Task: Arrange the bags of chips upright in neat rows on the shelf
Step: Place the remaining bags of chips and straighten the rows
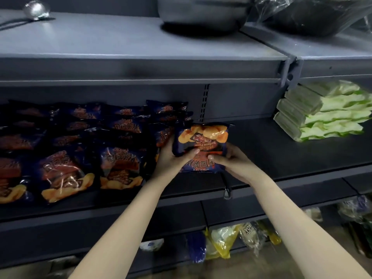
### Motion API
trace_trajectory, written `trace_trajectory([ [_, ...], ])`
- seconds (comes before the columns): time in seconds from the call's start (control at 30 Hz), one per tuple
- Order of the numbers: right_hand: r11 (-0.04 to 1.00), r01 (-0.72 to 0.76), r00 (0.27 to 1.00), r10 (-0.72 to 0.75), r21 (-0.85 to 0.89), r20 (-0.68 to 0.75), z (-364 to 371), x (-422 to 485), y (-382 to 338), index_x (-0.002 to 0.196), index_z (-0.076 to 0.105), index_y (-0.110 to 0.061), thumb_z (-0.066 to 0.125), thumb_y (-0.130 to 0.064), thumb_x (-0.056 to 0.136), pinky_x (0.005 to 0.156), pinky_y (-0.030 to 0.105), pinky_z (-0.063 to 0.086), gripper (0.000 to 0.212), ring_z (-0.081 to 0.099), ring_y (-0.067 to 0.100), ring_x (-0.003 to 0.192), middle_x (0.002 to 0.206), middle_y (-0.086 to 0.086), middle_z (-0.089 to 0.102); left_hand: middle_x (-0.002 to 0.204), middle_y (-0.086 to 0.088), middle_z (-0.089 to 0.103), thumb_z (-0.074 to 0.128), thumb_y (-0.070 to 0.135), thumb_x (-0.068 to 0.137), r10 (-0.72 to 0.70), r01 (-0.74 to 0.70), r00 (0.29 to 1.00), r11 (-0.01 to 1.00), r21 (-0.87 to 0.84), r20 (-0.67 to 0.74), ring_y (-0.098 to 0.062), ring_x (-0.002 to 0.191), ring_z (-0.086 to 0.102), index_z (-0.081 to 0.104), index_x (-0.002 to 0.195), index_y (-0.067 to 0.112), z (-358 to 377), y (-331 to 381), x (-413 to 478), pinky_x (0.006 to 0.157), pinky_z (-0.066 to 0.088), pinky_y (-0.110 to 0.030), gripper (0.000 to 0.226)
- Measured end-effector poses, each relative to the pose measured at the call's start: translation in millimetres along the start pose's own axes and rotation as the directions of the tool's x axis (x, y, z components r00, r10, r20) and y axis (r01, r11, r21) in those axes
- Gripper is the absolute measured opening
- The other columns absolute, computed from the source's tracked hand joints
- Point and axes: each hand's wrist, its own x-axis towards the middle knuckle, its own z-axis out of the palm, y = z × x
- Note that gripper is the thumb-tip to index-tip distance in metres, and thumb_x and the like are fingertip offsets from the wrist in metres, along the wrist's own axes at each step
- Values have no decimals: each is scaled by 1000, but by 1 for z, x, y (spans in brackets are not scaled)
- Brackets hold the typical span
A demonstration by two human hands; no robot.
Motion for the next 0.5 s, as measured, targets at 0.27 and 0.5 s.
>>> trace_trajectory([
  [0.27,994,-11,980,-11,-108,-200,39,31,27,116,50,-8,73,-12,80,94,47,50,43,62,25,107,115,14,63,132,21,39,75,33,77,-12,50,977,982,179,-211,16,119,36,26,143,23,-34,-3,-23,97,28,-4,83],
  [0.5,937,-83,964,-10,-338,-267,60,31,43,97,55,-25,70,-23,82,77,24,46,21,62,11,92,95,-9,64,153,1,20,62,21,87,254,-211,966,671,711,47,-9,142,10,36,141,14,-26,-31,-37,115,20,-30,60],
])
